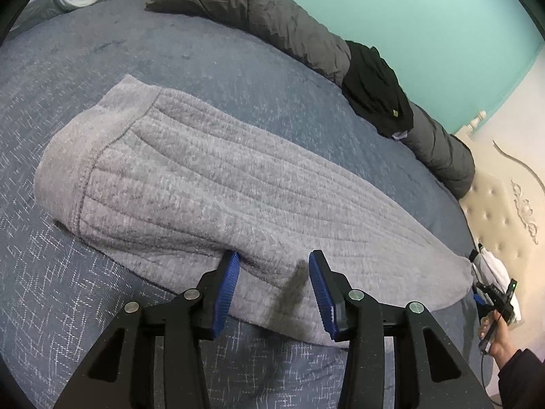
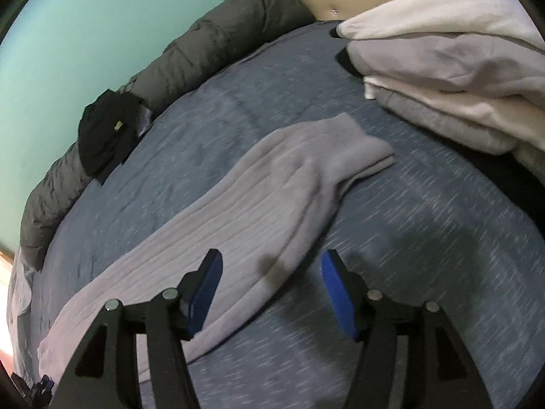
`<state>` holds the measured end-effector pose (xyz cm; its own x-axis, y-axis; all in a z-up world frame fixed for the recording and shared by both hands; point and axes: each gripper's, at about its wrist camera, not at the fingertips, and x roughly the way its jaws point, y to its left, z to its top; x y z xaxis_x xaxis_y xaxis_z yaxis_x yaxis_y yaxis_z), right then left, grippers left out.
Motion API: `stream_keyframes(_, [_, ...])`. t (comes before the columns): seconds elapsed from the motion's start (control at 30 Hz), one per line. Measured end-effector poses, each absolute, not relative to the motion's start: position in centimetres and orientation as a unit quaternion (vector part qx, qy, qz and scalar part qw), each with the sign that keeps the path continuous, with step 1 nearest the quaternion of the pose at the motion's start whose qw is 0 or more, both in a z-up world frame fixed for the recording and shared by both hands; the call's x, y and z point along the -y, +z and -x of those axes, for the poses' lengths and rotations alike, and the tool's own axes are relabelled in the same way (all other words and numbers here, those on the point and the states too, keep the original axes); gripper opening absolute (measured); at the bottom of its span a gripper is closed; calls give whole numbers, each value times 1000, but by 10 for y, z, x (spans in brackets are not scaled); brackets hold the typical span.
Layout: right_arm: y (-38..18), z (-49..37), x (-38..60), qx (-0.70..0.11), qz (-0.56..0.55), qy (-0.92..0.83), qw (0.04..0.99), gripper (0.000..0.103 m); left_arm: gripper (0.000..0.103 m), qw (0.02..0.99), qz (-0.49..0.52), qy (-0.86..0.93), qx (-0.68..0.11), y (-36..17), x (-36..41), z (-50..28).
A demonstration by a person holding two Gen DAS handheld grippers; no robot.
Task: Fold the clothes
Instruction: 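Grasp the sweatshirt end with the right tool and lift it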
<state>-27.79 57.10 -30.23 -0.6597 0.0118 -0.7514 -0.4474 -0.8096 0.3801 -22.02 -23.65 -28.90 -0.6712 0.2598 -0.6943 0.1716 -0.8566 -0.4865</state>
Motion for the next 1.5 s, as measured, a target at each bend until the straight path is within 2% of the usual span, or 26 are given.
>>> stream_keyframes(0.5, [-339, 315, -617, -367, 356, 848, 139, 66, 46, 16, 410, 870, 272, -294, 239, 214])
stream_keyframes(0.67, [-338, 326, -616, -344, 356, 860, 126, 65, 46, 15, 410, 870, 272, -294, 241, 212])
stream_keyframes(0.7, [-338, 328, -616, -342, 356, 861, 126, 63, 46, 14, 410, 871, 271, -294, 241, 212])
stream_keyframes(0.73, [-339, 329, -616, -347, 354, 860, 122, 52, 46, 13, 410, 871, 269, -293, 241, 211])
stream_keyframes(0.77, [-339, 330, -616, -354, 350, 859, 117, 37, 46, 13, 410, 872, 268, -293, 241, 211])
stream_keyframes(0.87, [-334, 331, -611, -345, 343, 868, 102, 25, 46, 10, 409, 873, 265, -292, 242, 210])
stream_keyframes(1.23, [-280, 328, -574, -282, 317, 904, 60, 21, 46, 6, 397, 879, 265, -283, 251, 199])
stream_keyframes(1.5, [-224, 340, -482, -229, 313, 921, -28, 20, 46, 3, 387, 881, 273, -276, 265, 187])
